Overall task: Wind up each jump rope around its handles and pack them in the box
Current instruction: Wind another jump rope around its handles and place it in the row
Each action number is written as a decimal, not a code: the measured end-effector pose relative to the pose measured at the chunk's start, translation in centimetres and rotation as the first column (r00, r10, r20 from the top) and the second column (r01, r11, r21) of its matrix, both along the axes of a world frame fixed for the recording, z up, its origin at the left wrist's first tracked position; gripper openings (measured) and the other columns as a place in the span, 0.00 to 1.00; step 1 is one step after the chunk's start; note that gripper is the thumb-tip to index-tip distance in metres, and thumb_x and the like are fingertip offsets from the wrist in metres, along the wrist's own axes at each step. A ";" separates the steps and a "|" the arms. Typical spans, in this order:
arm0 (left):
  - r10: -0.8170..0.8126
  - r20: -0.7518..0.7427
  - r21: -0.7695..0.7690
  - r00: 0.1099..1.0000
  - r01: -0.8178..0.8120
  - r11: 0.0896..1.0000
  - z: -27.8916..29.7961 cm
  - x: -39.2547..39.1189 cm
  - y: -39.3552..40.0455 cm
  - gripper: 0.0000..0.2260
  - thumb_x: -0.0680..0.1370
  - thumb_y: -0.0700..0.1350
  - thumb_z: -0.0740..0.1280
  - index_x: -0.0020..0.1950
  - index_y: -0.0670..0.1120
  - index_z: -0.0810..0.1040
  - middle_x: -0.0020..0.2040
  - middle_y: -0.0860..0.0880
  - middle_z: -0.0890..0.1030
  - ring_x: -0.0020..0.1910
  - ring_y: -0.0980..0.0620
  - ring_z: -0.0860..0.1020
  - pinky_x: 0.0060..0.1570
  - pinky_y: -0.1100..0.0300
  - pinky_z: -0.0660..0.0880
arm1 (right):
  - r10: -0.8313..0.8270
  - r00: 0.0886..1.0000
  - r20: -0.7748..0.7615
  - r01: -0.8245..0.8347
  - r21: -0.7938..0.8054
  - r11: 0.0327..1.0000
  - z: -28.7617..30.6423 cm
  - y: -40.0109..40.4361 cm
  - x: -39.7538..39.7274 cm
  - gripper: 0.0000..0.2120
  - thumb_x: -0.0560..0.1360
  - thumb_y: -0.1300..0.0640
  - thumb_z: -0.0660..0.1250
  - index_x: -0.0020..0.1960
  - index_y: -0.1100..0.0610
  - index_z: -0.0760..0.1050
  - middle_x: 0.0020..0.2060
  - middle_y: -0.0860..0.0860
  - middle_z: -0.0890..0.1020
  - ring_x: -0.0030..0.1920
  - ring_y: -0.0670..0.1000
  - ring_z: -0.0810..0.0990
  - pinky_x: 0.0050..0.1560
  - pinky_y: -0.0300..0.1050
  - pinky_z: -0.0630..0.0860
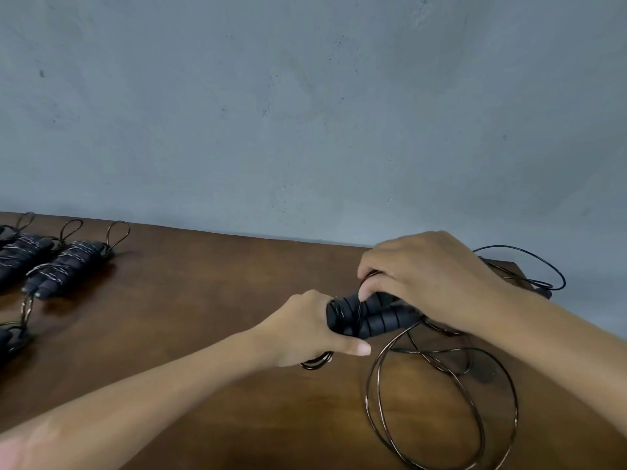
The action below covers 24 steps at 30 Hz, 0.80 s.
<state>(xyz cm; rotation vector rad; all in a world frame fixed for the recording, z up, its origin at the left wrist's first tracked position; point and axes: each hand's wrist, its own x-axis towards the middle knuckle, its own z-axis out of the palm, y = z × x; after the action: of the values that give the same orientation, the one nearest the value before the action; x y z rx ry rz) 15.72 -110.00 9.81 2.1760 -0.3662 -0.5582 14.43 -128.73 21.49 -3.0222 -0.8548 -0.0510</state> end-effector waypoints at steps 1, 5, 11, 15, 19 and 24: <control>-0.037 0.022 0.036 0.999 0.036 0.999 0.1 -0.1 0.1 0.25 0.70 0.59 0.80 0.46 0.39 0.76 0.33 0.52 0.72 0.30 0.54 0.69 0.35 0.59 0.67 | -0.014 1.000 0.009 0.014 0.015 1.000 0.1 -0.1 0.4 0.13 0.76 0.37 0.67 0.53 0.44 0.78 0.46 0.40 0.80 0.46 0.44 0.75 0.48 0.42 0.71; -0.173 0.030 0.046 0.984 0.172 0.984 0.8 -0.7 0.2 0.19 0.73 0.56 0.79 0.42 0.44 0.76 0.33 0.53 0.73 0.32 0.55 0.70 0.35 0.62 0.67 | -0.054 0.989 -0.138 0.086 0.239 0.967 0.1 -0.4 2.1 0.13 0.64 0.40 0.80 0.42 0.45 0.82 0.38 0.38 0.82 0.40 0.43 0.77 0.38 0.39 0.71; -0.229 -0.033 -0.191 0.973 0.219 0.957 2.6 -1.3 0.4 0.14 0.77 0.47 0.77 0.50 0.38 0.78 0.38 0.35 0.81 0.31 0.47 0.73 0.30 0.63 0.69 | 0.145 0.905 -0.400 0.118 0.563 0.818 -0.9 -2.2 4.3 0.02 0.74 0.59 0.76 0.46 0.55 0.87 0.41 0.44 0.87 0.46 0.41 0.84 0.49 0.30 0.75; -0.162 -0.061 -0.373 0.985 0.128 0.919 2.5 -1.4 0.1 0.14 0.79 0.44 0.75 0.52 0.34 0.76 0.36 0.41 0.80 0.29 0.48 0.71 0.24 0.64 0.65 | 0.063 0.875 -0.479 0.202 0.481 0.853 -3.8 -5.0 5.7 0.07 0.76 0.69 0.71 0.50 0.62 0.85 0.46 0.55 0.87 0.46 0.50 0.85 0.52 0.45 0.81; -0.109 -0.091 -0.486 0.990 0.051 0.873 1.9 -1.2 -0.1 0.08 0.82 0.45 0.72 0.47 0.43 0.77 0.36 0.42 0.80 0.27 0.51 0.70 0.24 0.63 0.63 | -0.099 0.903 -0.418 0.283 0.404 0.870 -7.7 -6.9 5.2 0.17 0.75 0.67 0.70 0.48 0.44 0.76 0.46 0.52 0.81 0.46 0.47 0.78 0.52 0.47 0.80; -0.019 -0.121 -0.602 0.992 -0.058 0.796 0.9 -0.9 -0.4 0.08 0.82 0.50 0.70 0.49 0.47 0.82 0.38 0.40 0.79 0.28 0.49 0.69 0.25 0.63 0.61 | 0.089 0.902 -0.423 0.209 0.606 0.767 -7.9 -3.6 2.0 0.25 0.85 0.60 0.57 0.35 0.42 0.79 0.26 0.48 0.76 0.29 0.50 0.68 0.37 0.44 0.66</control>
<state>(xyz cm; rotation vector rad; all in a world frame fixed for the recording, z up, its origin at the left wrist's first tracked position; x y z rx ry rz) 14.82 -110.36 10.72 1.5128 -0.3923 -0.4755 16.42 -132.31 13.58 -2.2714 -0.5389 0.2640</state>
